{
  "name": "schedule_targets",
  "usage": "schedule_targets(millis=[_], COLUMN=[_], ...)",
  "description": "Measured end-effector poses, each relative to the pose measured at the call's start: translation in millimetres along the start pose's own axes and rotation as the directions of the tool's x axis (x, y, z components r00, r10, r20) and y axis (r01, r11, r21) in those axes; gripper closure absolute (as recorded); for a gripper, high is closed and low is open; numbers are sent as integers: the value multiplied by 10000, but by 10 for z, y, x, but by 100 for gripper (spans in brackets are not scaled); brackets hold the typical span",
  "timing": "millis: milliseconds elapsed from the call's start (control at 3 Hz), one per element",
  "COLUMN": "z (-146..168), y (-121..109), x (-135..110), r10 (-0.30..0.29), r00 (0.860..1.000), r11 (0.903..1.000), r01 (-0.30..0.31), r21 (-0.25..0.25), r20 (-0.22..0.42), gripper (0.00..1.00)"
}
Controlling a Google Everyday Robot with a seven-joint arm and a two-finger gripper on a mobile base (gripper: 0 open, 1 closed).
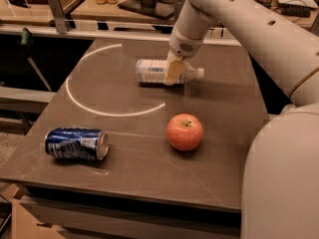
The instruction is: Pick blue plastic bottle
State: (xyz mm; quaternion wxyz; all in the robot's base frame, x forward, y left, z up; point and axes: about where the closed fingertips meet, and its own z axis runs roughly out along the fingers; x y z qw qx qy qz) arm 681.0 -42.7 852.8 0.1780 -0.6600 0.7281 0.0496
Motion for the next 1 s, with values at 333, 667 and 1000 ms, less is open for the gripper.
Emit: schedule_targets(millis=[333,667,1000], z=[-224,-627,-627], y=[1,41,41], x=[-86,-234,-234], r10=[-117,-371,-371], r00=[9999,9985,9985], r11=[9998,9977,9977], r01=[117,347,347], r21=[142,580,580], r20=[48,403,403], gripper=[86,100,100])
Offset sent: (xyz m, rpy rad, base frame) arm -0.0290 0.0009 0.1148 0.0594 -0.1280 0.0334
